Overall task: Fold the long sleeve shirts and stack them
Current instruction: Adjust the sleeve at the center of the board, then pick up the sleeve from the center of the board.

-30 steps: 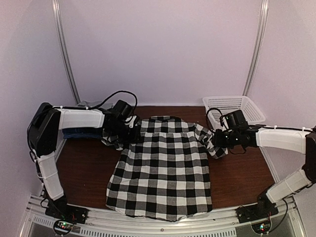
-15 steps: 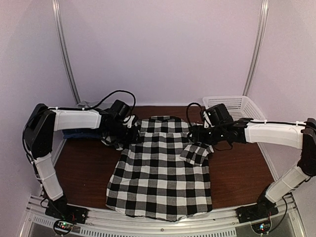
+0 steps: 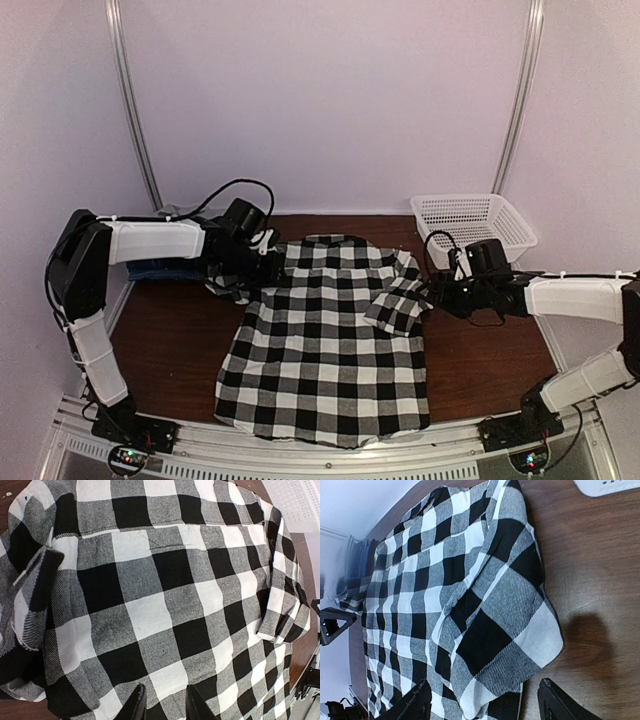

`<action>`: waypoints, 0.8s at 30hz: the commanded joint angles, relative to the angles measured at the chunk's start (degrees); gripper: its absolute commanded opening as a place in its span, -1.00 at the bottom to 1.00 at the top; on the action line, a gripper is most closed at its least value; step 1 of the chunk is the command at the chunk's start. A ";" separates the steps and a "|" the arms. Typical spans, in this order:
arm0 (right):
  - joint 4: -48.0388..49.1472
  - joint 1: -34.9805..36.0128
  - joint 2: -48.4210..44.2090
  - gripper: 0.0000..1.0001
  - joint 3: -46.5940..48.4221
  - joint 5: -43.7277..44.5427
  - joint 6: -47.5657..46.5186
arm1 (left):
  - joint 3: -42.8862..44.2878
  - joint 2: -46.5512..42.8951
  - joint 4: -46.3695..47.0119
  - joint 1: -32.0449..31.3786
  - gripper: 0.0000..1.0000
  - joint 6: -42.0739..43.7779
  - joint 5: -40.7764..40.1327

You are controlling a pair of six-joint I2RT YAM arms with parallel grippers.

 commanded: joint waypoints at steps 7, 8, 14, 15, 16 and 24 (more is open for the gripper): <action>13.45 0.57 2.84 0.46 -4.46 -5.12 5.00 | 1.13 0.22 0.79 -0.08 -0.45 -1.18 1.63; 14.27 0.54 3.25 0.46 -4.87 -5.49 5.74 | 1.25 0.22 0.70 -0.08 -0.44 -1.22 1.74; 14.68 0.98 3.60 0.48 -6.24 -3.97 7.74 | 1.18 -0.16 0.33 -0.08 -0.46 -1.18 1.80; 15.34 1.12 3.69 0.49 -6.62 -3.90 8.12 | 1.14 -0.19 0.27 -0.08 -0.45 -1.20 1.79; 16.02 1.15 3.95 0.49 -6.98 -3.87 8.50 | 1.06 -0.20 0.34 -0.08 -0.45 -1.21 1.77; 22.24 1.21 7.46 0.44 -8.47 -2.84 11.88 | 0.66 -1.08 0.35 -0.08 -0.49 -1.19 1.93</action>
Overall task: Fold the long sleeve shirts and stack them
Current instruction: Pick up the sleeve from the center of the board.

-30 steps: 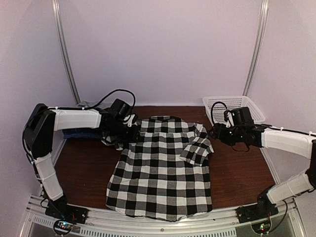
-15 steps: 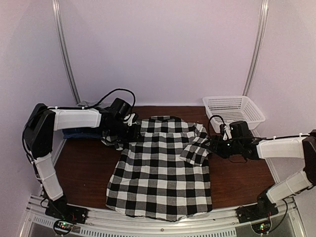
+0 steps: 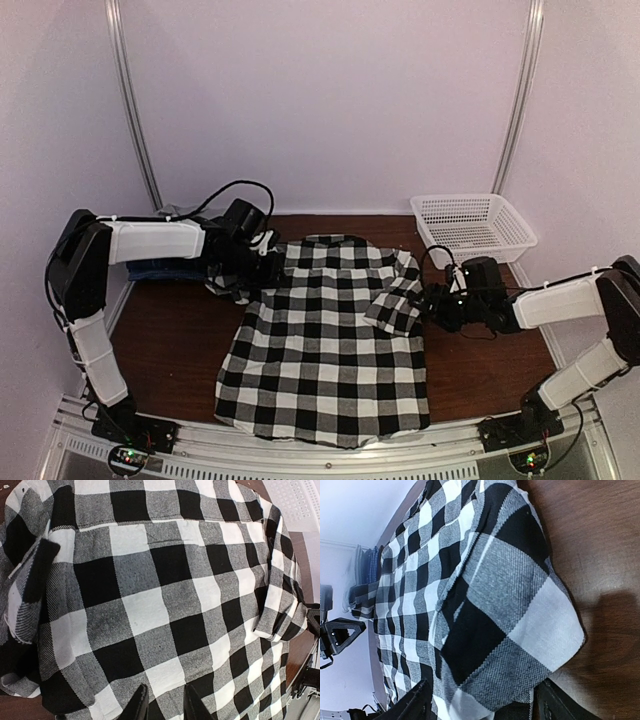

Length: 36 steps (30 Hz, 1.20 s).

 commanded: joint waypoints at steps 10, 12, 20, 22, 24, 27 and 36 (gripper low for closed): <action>-2.26 0.46 -0.65 -0.47 5.18 9.97 -0.50 | -0.09 -3.24 -0.68 -0.08 -0.49 0.10 -0.91; -5.83 0.36 -1.91 -0.68 6.78 11.99 -2.53 | -0.23 -3.48 -0.79 -0.08 -0.49 0.17 -1.06; -15.19 0.51 -5.41 -0.91 13.92 17.01 -9.34 | 0.42 -3.46 -0.87 -0.08 -0.49 0.35 -0.97; -17.51 0.62 -5.75 -0.91 15.58 18.16 -11.09 | 0.59 -3.49 -1.17 -0.08 -0.49 0.40 -1.01; -18.90 0.62 -6.11 -0.90 16.66 18.98 -12.12 | 0.52 -3.50 -1.14 -0.08 -0.49 0.44 -1.11; -19.05 0.62 -6.66 -0.86 17.28 18.51 -12.56 | 0.14 -3.67 -1.16 -0.08 -0.49 0.42 -1.05; -17.40 4.88 -5.97 -0.83 17.33 17.10 -13.00 | -0.36 -4.20 -1.17 -0.08 -0.49 0.44 -1.46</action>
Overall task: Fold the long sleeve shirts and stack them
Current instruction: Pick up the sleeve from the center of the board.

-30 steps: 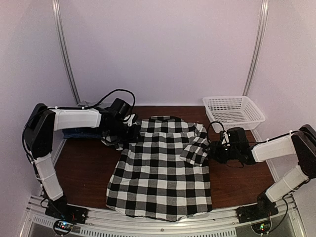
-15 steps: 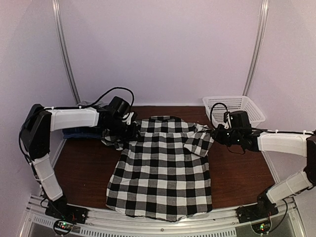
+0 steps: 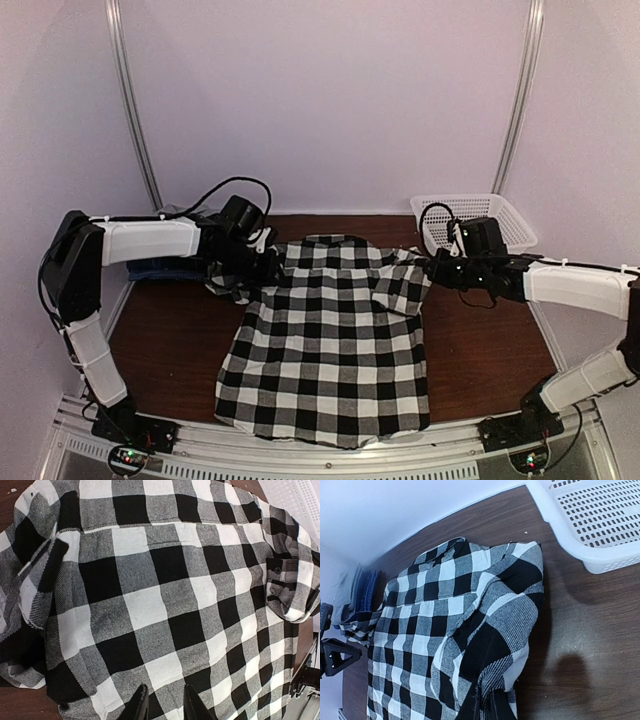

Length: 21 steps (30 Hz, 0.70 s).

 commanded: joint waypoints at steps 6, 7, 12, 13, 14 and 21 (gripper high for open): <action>-0.13 7.89 -0.45 -0.83 4.35 5.57 -4.45 | -0.11 -1.80 0.40 -0.08 -0.49 0.54 -0.72; -0.41 8.83 0.52 -0.83 5.10 5.54 -5.05 | -0.03 -1.67 0.39 -0.08 -0.49 0.63 -0.76; -2.64 14.56 8.13 -0.80 9.17 5.13 -6.98 | 0.33 -1.36 0.39 -0.13 -0.49 0.64 -0.60; -2.86 15.70 9.77 -0.78 9.93 5.14 -7.17 | 0.34 -1.35 0.40 -0.09 -0.49 0.63 -0.53; -2.97 16.80 11.52 -0.78 10.64 5.16 -7.27 | 0.30 -1.30 0.39 -0.08 -0.49 0.60 -0.54; -1.81 21.29 21.26 -0.74 14.70 4.39 -6.24 | -0.01 -1.27 0.24 -0.08 -0.49 0.77 -0.65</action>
